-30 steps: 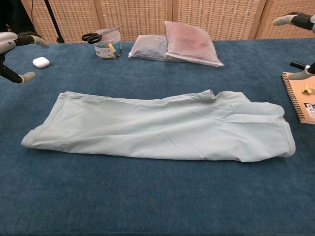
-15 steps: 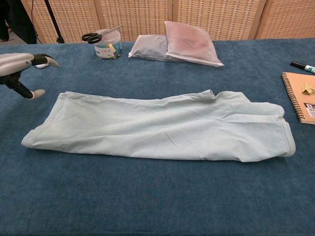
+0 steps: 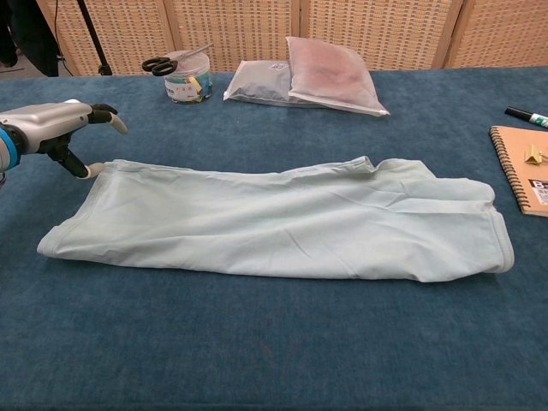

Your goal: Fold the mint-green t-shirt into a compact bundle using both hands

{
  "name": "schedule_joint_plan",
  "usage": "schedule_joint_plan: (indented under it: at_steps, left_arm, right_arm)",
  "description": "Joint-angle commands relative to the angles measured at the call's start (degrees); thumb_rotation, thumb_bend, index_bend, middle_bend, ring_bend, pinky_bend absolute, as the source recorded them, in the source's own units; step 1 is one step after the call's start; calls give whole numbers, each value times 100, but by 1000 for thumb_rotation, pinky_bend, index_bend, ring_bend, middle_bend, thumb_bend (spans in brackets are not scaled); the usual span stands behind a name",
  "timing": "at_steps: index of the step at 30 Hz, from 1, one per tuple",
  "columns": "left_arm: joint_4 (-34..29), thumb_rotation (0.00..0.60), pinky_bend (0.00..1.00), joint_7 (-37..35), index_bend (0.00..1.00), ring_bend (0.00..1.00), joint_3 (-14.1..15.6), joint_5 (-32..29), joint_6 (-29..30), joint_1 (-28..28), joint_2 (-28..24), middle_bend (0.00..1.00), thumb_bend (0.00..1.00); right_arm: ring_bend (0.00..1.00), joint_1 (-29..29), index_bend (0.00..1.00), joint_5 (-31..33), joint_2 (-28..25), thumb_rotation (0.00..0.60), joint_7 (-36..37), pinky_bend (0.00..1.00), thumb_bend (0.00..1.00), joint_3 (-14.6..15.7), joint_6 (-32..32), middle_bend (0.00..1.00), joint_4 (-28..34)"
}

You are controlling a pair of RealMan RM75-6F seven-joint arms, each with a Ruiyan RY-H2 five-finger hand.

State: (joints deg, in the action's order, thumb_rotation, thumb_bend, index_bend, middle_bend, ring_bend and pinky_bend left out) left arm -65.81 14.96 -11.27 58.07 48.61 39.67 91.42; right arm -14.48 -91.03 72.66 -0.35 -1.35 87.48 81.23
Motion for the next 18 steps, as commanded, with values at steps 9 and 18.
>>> schedule_joint_plan:
  at_steps: [9,18]
  left_arm:
    - [355,600,0,-30,289,0,-115,-222,-251,189,222,0,418]
    - [800,600,0,-283,355,0,-139,-252,-388,244,542,0,422]
  right_arm:
    - [0,25,0,-32,-7,600,53,0,100,-48,-68,0,14]
    - [0,41,0,-28,3,600,71,0,102,-102,-135,0,32]
